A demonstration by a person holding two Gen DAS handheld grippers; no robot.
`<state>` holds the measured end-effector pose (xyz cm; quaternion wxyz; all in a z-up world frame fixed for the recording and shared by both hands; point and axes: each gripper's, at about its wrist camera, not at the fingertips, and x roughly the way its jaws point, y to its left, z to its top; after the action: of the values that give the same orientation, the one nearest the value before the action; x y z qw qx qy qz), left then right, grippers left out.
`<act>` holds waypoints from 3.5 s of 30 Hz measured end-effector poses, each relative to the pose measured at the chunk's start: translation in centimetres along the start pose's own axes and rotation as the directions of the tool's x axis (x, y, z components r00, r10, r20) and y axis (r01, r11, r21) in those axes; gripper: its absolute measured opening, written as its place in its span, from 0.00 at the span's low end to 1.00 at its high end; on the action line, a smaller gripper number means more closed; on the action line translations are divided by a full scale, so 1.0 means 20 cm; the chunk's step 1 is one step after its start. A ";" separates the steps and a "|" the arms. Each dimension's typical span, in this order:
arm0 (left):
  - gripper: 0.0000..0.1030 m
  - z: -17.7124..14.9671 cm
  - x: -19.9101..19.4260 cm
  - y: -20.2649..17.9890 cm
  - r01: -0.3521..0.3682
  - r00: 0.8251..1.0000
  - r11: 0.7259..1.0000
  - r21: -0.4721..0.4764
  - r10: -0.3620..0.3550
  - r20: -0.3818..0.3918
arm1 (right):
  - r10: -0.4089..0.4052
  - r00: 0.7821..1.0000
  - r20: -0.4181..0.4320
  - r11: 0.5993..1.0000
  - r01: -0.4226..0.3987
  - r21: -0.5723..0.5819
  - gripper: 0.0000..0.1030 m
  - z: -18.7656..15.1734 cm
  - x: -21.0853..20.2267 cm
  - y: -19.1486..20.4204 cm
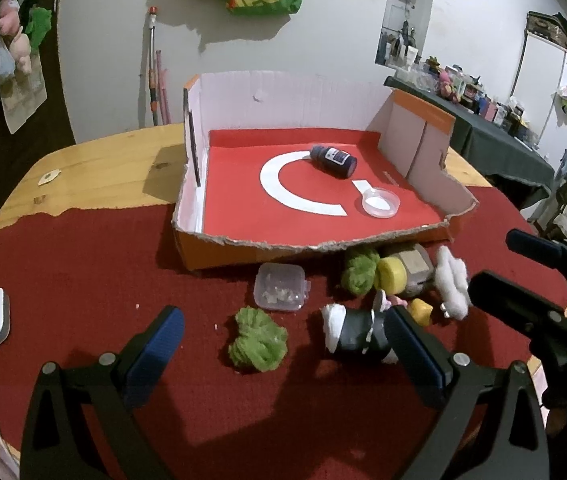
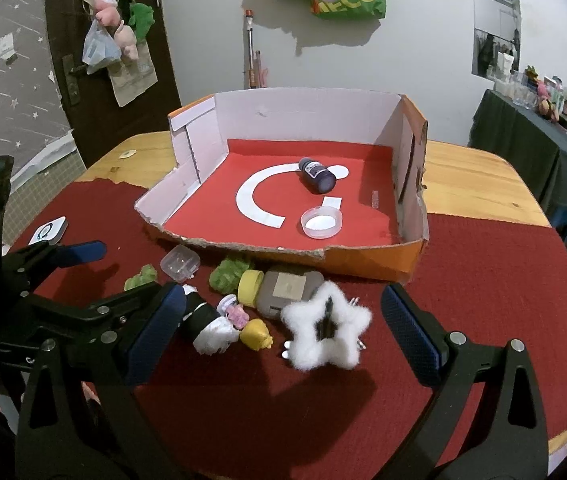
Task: Organize objects
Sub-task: 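Withdraw both grippers from the box toward the remaining toys, then grasp the green yarn ball with the left gripper while the right grasps the white star plush, then carry the green yarn ball and white star plush into the box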
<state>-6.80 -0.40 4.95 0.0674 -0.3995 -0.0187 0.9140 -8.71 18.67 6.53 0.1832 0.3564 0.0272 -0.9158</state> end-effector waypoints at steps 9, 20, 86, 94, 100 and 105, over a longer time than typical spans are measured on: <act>0.99 -0.05 0.00 0.01 0.015 1.000 1.000 -0.010 -0.016 -0.021 | 0.005 1.000 -0.016 1.000 -0.005 0.017 0.95 -0.04 0.00 -0.01; 0.96 -0.08 0.00 0.01 0.019 0.999 1.000 -0.010 -0.019 -0.027 | 0.007 0.999 -0.034 1.000 -0.006 0.030 0.80 -0.09 0.01 -0.02; 0.32 -0.08 0.06 0.08 -0.002 0.999 1.000 -0.019 0.001 -0.039 | 0.028 0.997 -0.065 0.996 -0.023 0.083 0.41 -0.13 0.13 -0.11; 0.32 -0.08 0.05 0.06 0.002 0.999 1.000 -0.012 -0.003 -0.036 | 0.037 0.997 -0.064 0.996 -0.031 0.083 0.41 -0.13 0.12 -0.10; 0.32 -0.07 0.03 0.06 0.010 0.999 1.000 -0.010 -0.010 -0.031 | 0.042 0.998 -0.053 0.996 -0.038 0.076 0.41 -0.12 0.11 -0.09; 0.32 -0.03 -0.01 0.04 0.016 1.000 1.000 0.002 -0.016 -0.005 | 0.049 0.998 -0.027 0.997 -0.047 0.060 0.41 -0.08 0.07 -0.07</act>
<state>-6.39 -1.31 4.65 0.0751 -0.4017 -0.0210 0.9124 -9.17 19.84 4.38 0.1942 0.3752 -0.0061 -0.9064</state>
